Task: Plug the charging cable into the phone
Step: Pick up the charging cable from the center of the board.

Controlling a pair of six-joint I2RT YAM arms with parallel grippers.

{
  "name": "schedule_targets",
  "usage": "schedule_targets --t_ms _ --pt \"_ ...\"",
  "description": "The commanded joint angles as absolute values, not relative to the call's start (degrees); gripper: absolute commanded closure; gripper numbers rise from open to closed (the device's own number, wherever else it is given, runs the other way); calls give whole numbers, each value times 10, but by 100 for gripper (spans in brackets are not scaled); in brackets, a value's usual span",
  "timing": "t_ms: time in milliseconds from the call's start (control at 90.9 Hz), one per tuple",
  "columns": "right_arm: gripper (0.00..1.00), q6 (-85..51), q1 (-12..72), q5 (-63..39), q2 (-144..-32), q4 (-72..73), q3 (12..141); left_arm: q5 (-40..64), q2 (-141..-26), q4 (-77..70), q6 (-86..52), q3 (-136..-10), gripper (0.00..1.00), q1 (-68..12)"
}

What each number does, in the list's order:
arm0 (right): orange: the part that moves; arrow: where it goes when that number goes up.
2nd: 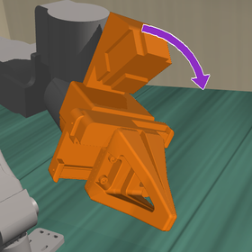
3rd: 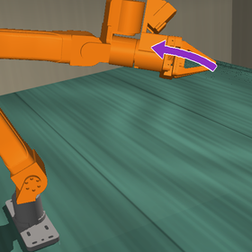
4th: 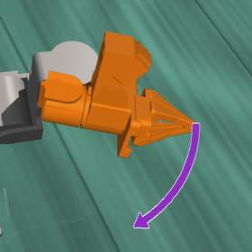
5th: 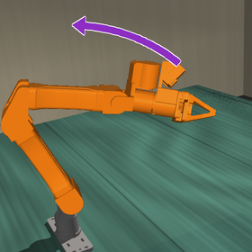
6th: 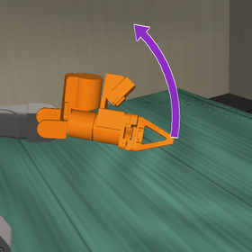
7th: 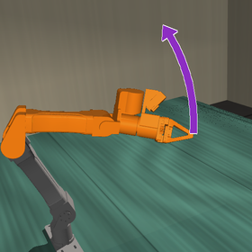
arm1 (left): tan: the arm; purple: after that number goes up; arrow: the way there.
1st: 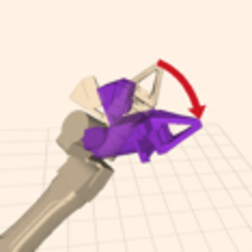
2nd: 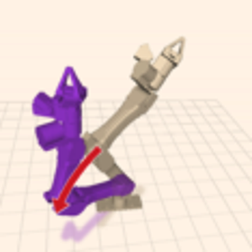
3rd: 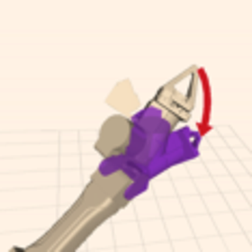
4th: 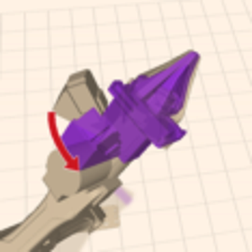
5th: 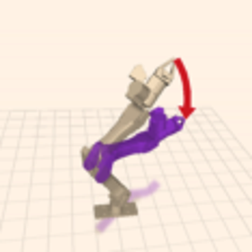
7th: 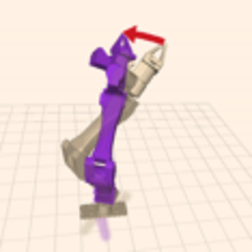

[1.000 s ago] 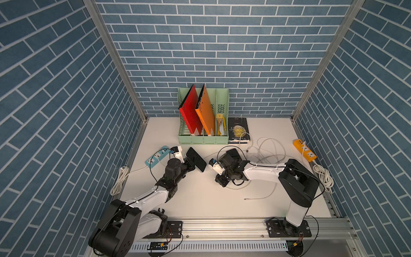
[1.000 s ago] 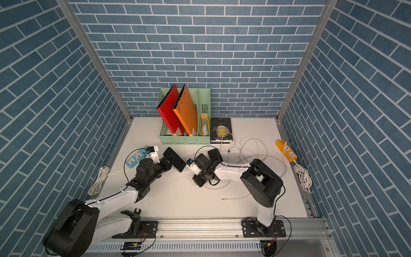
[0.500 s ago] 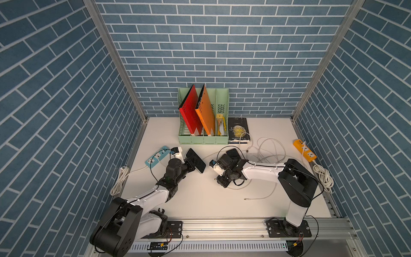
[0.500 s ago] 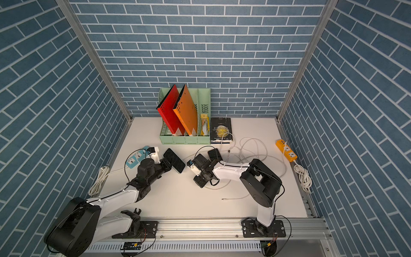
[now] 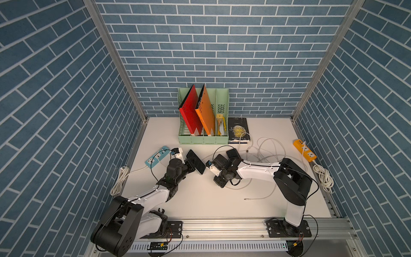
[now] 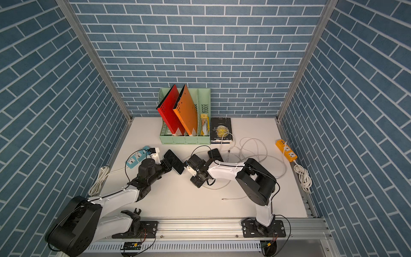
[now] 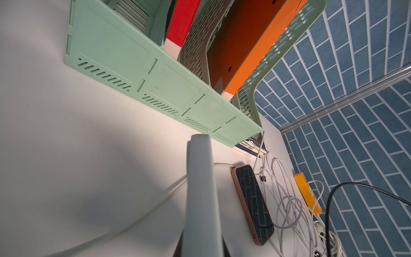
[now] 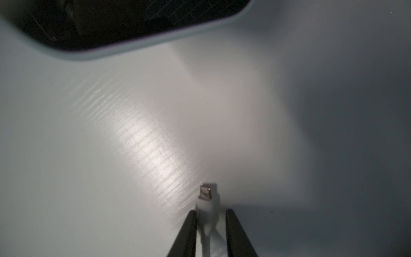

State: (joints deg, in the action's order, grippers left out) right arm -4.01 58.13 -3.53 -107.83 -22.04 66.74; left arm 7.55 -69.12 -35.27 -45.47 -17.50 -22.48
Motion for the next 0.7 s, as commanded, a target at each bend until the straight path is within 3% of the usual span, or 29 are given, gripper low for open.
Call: schedule_targets --t_ms 0,418,693 --pt "75 -40 591 -13 -1112 -290 665 77 -686 -375 -446 -190 100 -224" --pt "73 -51 613 4 -1128 -335 676 76 -691 -372 -444 -192 100 -223" --pt "84 -53 614 10 -1138 -352 679 77 -693 -373 -445 -194 100 -223"
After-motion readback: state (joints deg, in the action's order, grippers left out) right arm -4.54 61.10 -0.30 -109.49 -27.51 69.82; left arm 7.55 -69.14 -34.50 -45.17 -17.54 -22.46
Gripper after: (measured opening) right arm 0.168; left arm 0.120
